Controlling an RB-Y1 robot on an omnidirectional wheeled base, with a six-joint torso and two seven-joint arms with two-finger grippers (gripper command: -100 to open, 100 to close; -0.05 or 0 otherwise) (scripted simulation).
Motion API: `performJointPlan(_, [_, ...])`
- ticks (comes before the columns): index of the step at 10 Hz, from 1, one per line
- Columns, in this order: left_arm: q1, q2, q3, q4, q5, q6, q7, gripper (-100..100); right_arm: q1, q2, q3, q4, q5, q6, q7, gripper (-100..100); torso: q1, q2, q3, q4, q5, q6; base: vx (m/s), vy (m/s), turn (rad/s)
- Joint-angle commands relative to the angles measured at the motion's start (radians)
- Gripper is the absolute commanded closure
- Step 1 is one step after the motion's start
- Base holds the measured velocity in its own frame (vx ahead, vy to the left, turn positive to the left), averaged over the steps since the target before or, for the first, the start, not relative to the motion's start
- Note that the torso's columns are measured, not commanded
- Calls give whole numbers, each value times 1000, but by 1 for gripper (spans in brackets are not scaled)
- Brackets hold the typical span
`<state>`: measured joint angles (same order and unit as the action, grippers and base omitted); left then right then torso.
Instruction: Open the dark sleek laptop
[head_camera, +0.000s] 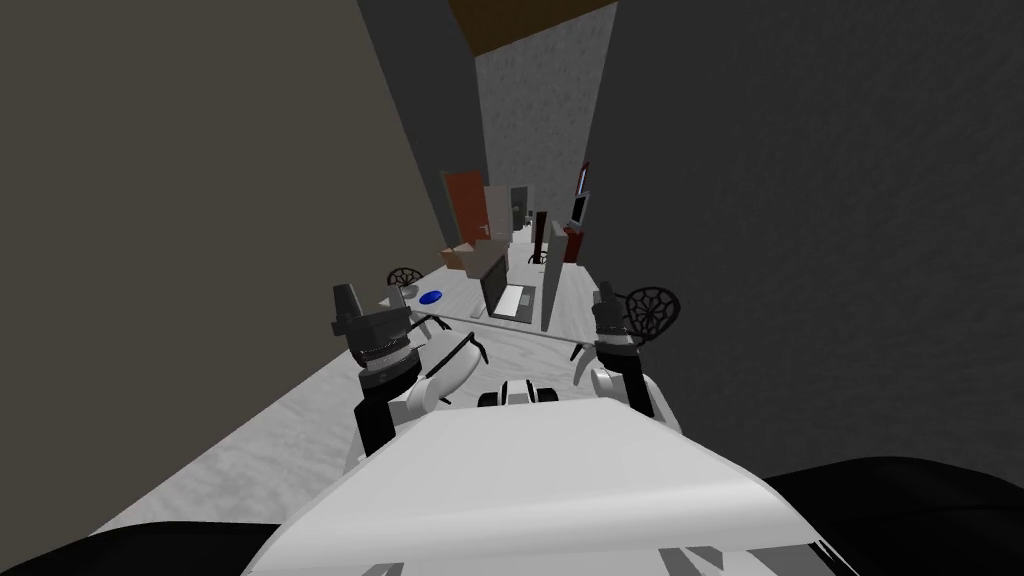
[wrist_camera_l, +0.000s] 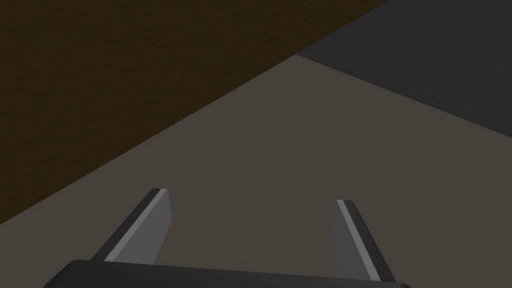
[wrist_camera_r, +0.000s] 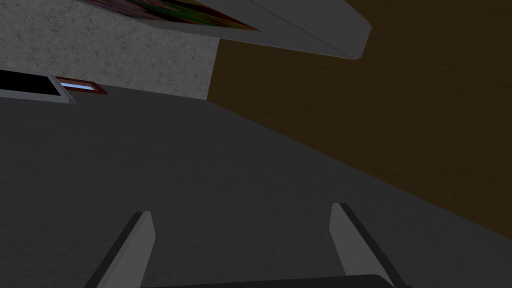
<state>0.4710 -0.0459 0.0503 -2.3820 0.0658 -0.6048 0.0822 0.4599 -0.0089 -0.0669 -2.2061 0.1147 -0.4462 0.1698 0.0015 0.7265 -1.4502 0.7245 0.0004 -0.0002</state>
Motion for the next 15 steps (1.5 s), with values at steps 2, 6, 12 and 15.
performJointPlan(2, [0, 0, 0, 0, 0, 0, 0, 0, 21, -98, -12, 36, 23, 68, -1, -100, 1, 13, -23, 13, 0, 0, -96, 89, 185])
performJointPlan(6, [0, 0, 0, 0, 0, 0, 0, 0, 52, -185, -27, 81, 57, 160, -1, -100, -2, 10, -27, 13, -1, 0, -103, 85, 169])
performJointPlan(12, [0, 0, 0, 0, 0, 0, 0, 0, 90, -278, -48, 135, 99, 294, 0, -100, -3, 13, -25, 14, -1, 0, -104, 99, 164])
performJointPlan(15, [0, 0, 0, 0, 0, 0, 0, 0, 119, -344, -63, 174, 129, 373, 3, -100, -2, 10, -27, 13, 0, 1, -79, 102, 188])
